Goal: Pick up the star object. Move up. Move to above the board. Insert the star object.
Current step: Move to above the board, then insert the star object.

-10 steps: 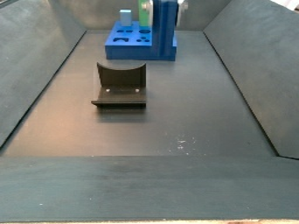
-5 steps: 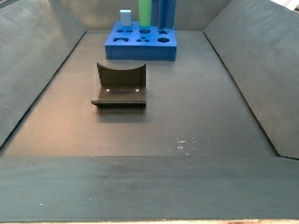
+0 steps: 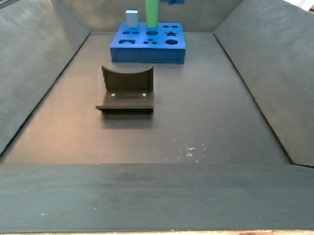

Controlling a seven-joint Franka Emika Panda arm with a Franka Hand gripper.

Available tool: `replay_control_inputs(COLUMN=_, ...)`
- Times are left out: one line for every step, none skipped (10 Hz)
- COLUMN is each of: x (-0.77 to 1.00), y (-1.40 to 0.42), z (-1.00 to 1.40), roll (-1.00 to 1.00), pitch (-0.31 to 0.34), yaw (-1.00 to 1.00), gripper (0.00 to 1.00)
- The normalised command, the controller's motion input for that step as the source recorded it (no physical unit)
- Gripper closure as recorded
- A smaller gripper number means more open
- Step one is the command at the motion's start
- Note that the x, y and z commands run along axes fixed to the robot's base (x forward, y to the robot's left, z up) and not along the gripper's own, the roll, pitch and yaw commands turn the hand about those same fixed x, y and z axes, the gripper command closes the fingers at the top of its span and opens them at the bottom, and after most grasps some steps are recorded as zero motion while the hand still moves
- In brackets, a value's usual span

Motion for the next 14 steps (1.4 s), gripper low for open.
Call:
replay_control_inputs(x=-0.04, y=-1.0, z=0.12, roll=0.1, pitch=0.225, yaw=-0.36, gripper=1.0)
replay_control_inputs(x=-0.04, y=-1.0, z=0.12, roll=0.04, pitch=0.153, yaw=-0.17, gripper=1.0)
replay_control_inputs(x=-0.04, y=-1.0, z=0.13, roll=0.03, pitch=0.115, yaw=-0.07, gripper=1.0)
replay_control_inputs(x=-0.03, y=-1.0, z=0.13, roll=0.02, pitch=0.088, yaw=-0.04, gripper=1.0)
replay_control_inputs(x=-0.03, y=-1.0, z=0.14, roll=0.01, pitch=0.071, yaw=-0.02, gripper=1.0)
replay_control_inputs(x=-0.03, y=-1.0, z=0.14, roll=0.0, pitch=0.059, yaw=-0.01, gripper=1.0)
replay_control_inputs(x=-0.02, y=-1.0, z=0.15, roll=-0.01, pitch=0.069, yaw=0.01, gripper=1.0)
replay_control_inputs(x=-0.01, y=-1.0, z=0.16, roll=0.0, pitch=0.09, yaw=0.0, gripper=1.0)
replay_control_inputs(x=0.01, y=-1.0, z=0.16, roll=0.0, pitch=0.108, yaw=0.01, gripper=1.0)
replay_control_inputs(x=0.04, y=-0.96, z=0.16, roll=0.0, pitch=0.127, yaw=0.01, gripper=1.0)
replay_control_inputs(x=0.06, y=-0.68, z=0.12, roll=0.01, pitch=0.142, yaw=0.01, gripper=1.0)
replay_control_inputs(x=0.08, y=-0.35, z=0.06, roll=0.01, pitch=0.142, yaw=0.01, gripper=1.0)
replay_control_inputs(x=0.07, y=-0.21, z=0.05, roll=0.02, pitch=0.125, yaw=0.01, gripper=1.0)
replay_control_inputs(x=0.0, y=0.0, z=0.0, roll=0.0, pitch=0.004, yaw=0.0, gripper=1.0)
